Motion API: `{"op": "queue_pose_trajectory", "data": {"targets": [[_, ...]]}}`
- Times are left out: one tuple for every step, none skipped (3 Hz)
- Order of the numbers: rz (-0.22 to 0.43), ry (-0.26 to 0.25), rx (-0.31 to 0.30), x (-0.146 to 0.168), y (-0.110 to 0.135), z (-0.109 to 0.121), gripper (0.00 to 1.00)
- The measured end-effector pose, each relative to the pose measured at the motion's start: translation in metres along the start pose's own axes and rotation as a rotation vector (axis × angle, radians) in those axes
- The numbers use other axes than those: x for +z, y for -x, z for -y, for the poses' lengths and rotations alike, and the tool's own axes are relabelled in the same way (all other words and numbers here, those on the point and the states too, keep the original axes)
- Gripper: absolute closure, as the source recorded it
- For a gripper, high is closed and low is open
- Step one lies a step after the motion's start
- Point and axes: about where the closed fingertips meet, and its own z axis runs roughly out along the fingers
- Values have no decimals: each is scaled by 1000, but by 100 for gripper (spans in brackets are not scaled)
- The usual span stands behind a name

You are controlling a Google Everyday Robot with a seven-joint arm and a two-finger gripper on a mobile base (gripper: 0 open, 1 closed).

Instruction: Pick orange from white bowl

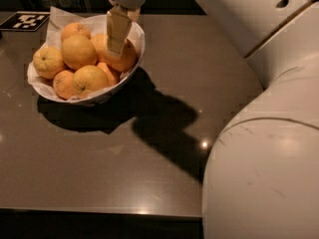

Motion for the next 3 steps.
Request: {"op": "queue_pose_trajectory", "data": {"targets": [[-11,-6,-19,2,4,1,28],[-26,-7,-48,8,7,1,28],[-53,2,-79,22,8,1,29]]}}
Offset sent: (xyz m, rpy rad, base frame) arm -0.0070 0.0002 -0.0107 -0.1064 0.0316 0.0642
